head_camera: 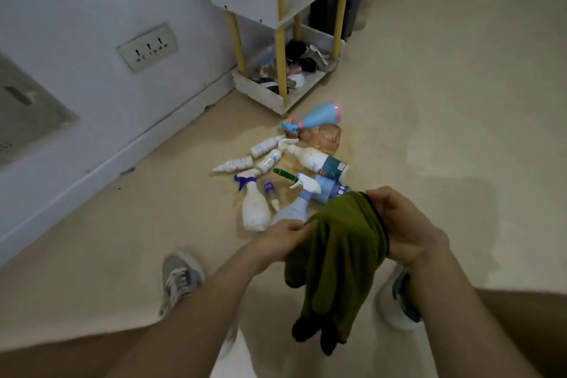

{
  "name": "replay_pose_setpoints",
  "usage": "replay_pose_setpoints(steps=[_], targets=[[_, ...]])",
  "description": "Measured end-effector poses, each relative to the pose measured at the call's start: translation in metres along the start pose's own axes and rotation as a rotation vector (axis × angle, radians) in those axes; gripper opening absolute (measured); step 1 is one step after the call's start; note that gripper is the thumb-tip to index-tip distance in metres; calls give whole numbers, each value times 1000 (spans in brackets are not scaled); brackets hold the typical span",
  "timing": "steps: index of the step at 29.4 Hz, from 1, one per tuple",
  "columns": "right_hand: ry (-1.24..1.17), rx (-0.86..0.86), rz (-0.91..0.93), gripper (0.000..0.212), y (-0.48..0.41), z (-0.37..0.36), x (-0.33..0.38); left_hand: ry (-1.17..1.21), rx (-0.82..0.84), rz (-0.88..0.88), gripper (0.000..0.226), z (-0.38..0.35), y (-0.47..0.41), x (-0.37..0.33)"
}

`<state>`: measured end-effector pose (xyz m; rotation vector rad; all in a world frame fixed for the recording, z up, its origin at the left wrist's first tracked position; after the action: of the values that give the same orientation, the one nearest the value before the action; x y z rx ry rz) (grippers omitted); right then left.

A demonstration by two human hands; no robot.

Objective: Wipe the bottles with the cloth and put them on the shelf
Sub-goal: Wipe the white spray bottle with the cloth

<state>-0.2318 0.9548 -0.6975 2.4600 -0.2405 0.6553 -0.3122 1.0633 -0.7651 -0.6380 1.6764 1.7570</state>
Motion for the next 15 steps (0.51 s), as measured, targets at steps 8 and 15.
replay_pose_setpoints(steps=[8, 15], targets=[[458, -659, -226, 13, -19, 107, -26, -59, -231, 61, 15, 13, -49, 74], [-218, -739, -40, 18, -40, 146, -64, -350, -584, -80, 25, 73, -75, 63]])
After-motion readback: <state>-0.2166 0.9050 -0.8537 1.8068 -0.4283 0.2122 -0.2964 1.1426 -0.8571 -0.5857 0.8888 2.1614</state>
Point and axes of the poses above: each hand's wrist, its own y-axis away from the middle knuckle, its own z-axis out of the back of the hand, x = y × z, the point moved 10 cm from there along -y, towards the middle knuckle, and after that the axes turned 7 degrees about x, right-handed, at the moved point
